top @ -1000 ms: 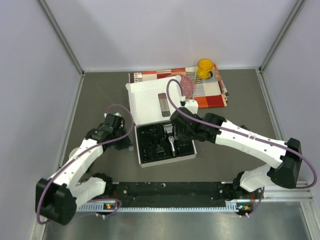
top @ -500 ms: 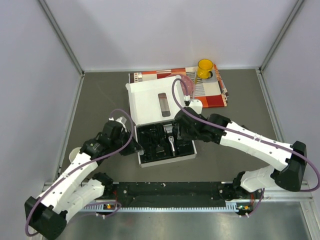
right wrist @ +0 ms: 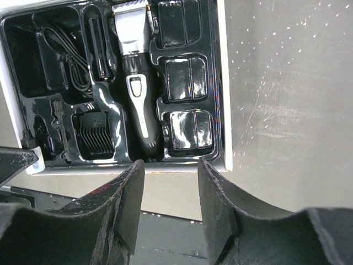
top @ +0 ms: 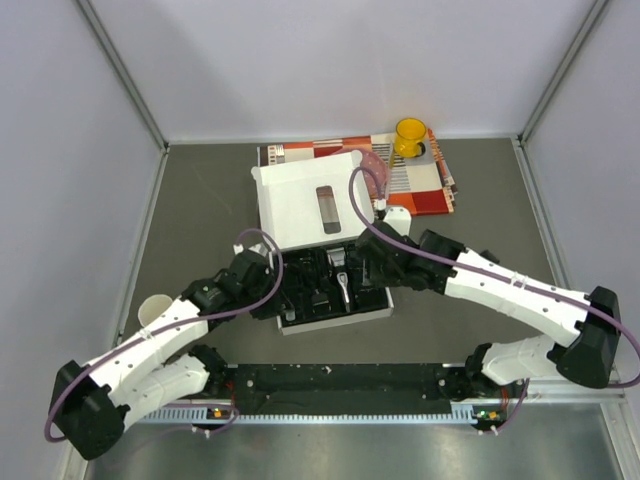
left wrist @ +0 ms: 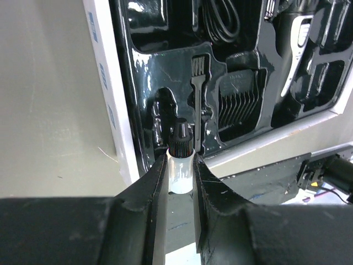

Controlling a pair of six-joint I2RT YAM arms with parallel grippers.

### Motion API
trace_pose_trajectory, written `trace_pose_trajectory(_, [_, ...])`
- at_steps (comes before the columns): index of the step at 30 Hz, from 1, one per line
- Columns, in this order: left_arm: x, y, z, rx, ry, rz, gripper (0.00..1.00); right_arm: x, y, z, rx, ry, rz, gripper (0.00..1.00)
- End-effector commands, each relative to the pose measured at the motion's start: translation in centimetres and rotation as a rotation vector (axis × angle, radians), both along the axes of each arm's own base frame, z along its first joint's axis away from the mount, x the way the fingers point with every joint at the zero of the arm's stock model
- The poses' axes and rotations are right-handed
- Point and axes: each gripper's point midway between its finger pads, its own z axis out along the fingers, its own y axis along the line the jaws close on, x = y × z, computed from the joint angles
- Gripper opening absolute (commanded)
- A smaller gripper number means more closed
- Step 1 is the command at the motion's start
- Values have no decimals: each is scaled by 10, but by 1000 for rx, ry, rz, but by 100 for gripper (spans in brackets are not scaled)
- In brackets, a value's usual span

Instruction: Sort the hair-cutting tools

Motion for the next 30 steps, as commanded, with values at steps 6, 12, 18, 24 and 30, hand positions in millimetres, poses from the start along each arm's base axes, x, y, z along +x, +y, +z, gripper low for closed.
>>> trace_pose_trajectory(6, [19,-1,-8,48,-59,19,18,4,-9,13,46,-44,-38,44])
trace_pose_trajectory(12, [24,7,-10,95,-78,36,28,4,-9,12,48,-43,-47,44])
trace_pose_trajectory(18, [22,6,-10,97,-74,19,40,7,-8,15,48,-52,-49,44])
trace_pose_trajectory(24, [24,8,-1,107,-98,16,41,8,-7,16,51,-53,-53,44])
trace_pose_trajectory(30, [34,2,18,78,-173,-9,27,7,-8,15,53,-47,-58,44])
